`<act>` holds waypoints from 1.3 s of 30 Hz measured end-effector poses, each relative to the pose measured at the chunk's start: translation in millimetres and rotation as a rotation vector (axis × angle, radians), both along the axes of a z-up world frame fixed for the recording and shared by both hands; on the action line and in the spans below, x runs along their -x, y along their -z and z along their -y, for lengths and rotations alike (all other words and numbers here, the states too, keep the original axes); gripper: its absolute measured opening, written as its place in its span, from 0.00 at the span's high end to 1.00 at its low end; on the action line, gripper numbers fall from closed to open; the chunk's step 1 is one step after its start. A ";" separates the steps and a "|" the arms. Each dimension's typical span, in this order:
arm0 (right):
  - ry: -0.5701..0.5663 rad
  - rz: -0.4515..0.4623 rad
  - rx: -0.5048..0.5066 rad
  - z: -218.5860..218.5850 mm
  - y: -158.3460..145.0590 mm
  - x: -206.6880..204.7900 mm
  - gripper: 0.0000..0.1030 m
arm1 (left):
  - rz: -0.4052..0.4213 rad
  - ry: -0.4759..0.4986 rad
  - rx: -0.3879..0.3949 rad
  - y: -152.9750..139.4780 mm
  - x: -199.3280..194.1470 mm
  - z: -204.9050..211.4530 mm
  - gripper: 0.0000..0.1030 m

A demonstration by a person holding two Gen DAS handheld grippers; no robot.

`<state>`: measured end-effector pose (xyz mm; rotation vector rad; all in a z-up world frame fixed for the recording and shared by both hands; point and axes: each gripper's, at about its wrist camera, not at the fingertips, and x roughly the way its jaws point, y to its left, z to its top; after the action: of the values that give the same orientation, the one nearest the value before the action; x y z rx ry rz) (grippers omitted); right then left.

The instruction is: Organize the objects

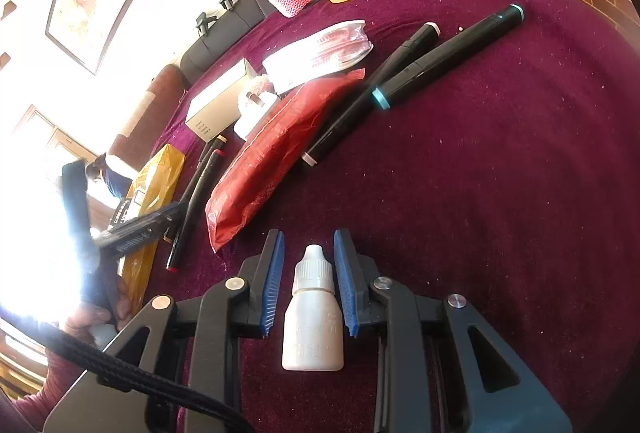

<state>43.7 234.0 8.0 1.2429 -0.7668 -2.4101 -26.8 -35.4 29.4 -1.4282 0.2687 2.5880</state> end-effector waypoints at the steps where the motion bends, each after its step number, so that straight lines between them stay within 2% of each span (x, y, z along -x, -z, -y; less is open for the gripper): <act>1: 0.001 0.000 0.001 0.0 0.1 0.3 0.78 | -0.004 0.006 0.015 0.2 0.8 -3.4 0.74; 5: 0.001 -0.001 0.002 -6.1 0.4 -5.3 0.78 | -0.041 0.020 0.058 2.3 6.3 -18.1 0.74; 6: 0.002 -0.001 0.004 -7.5 0.3 -6.5 0.78 | -0.057 0.023 0.062 3.3 5.7 -21.4 0.79; 8: 0.001 0.000 0.006 -9.8 1.0 -8.9 0.78 | -0.068 0.048 0.040 4.6 1.9 -25.7 0.89; 10: -0.003 0.013 -0.004 -10.2 -0.6 -11.4 0.78 | -0.046 0.061 -0.022 2.6 -5.2 -23.0 0.89; 12: -0.028 0.017 -0.072 -5.0 -6.9 -19.2 0.70 | -0.065 0.070 -0.034 -1.8 -17.6 -20.2 0.89; 13: -0.046 0.012 -0.110 0.0 -10.2 -22.3 0.60 | -0.077 0.074 -0.025 -4.7 -22.5 -20.8 0.89; 14: -0.069 0.004 -0.164 8.7 -14.4 -26.4 0.55 | -0.086 0.079 -0.029 -8.7 -29.4 -19.1 0.89; 15: -0.080 -0.007 -0.218 16.0 -16.0 -30.8 0.55 | -0.095 0.082 -0.040 -13.1 -35.2 -17.3 0.89; 16: -0.084 -0.018 -0.274 23.4 -16.5 -33.9 0.55 | -0.107 0.084 -0.051 -17.9 -40.9 -14.3 0.89; 18: -0.081 -0.034 -0.422 40.5 -17.5 -38.7 0.76 | -0.130 0.081 -0.065 -28.2 -51.4 -8.9 0.89; 19: -0.071 -0.028 -0.472 45.0 -17.5 -39.0 0.77 | -0.139 0.080 -0.082 -33.1 -56.1 -4.4 0.89; 25: -0.052 0.006 -0.388 38.0 -22.5 -45.8 0.78 | -0.197 0.047 -0.176 -58.5 -84.3 40.7 0.89; 29: -0.068 -0.025 -0.338 45.3 -46.4 -52.8 0.77 | -0.236 -0.015 -0.208 -71.1 -103.3 86.7 0.89; 34: -0.180 -0.079 -0.259 93.9 -82.5 -39.5 0.77 | -0.258 -0.152 -0.198 -71.8 -122.0 154.7 0.89; 39: -0.344 -0.086 -0.203 179.5 -93.7 -11.2 0.77 | -0.196 -0.279 -0.183 -47.8 -123.9 212.5 0.89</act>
<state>54.9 54.4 101.7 1.2194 -0.2609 -2.2769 97.1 -247.9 77.2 -1.2276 -0.1516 2.8888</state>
